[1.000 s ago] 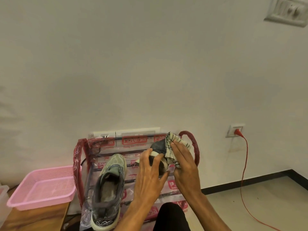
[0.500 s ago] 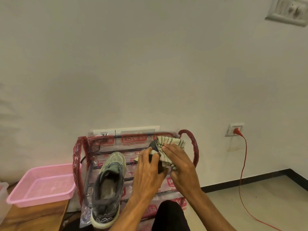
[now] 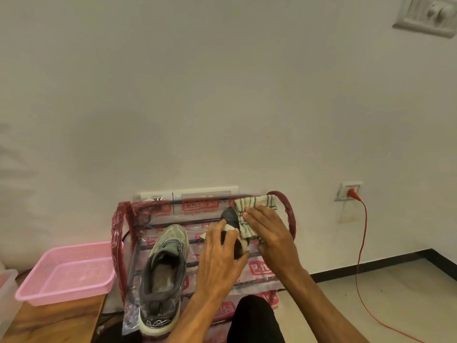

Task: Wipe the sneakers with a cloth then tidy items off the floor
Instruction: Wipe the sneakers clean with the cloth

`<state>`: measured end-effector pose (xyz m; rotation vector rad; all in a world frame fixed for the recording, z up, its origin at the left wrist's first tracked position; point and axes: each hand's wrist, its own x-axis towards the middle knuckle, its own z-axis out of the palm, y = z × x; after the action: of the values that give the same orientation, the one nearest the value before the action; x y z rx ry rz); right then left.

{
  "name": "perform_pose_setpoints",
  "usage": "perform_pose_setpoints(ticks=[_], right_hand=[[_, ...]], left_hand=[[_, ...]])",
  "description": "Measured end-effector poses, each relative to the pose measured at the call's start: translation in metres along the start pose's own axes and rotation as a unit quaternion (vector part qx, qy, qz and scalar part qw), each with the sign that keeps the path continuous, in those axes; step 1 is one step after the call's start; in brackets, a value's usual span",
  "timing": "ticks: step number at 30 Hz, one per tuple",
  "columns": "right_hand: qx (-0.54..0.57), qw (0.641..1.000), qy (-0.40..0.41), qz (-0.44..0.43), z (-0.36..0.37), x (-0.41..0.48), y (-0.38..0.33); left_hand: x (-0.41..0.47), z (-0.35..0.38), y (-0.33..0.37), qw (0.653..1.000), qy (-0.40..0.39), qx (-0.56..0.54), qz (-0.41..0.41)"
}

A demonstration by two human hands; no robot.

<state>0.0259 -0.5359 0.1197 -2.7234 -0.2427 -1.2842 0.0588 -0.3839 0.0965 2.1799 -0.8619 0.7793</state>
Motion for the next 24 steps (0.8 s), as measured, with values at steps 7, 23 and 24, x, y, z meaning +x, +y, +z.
perform_pose_setpoints(ticks=[7,23,24], right_hand=[[0.077,0.996,0.009,0.039,0.002,-0.005,-0.021],[0.085,0.986,0.084,0.114,-0.008,-0.007,-0.024],[0.084,0.993,0.059,0.065,-0.002,-0.011,-0.031]], left_hand=[[0.002,-0.001,-0.007,1.0,-0.007,0.018,-0.012],[0.001,-0.01,-0.007,0.999,-0.018,0.035,-0.032],[0.001,-0.009,-0.007,0.999,-0.016,0.029,-0.041]])
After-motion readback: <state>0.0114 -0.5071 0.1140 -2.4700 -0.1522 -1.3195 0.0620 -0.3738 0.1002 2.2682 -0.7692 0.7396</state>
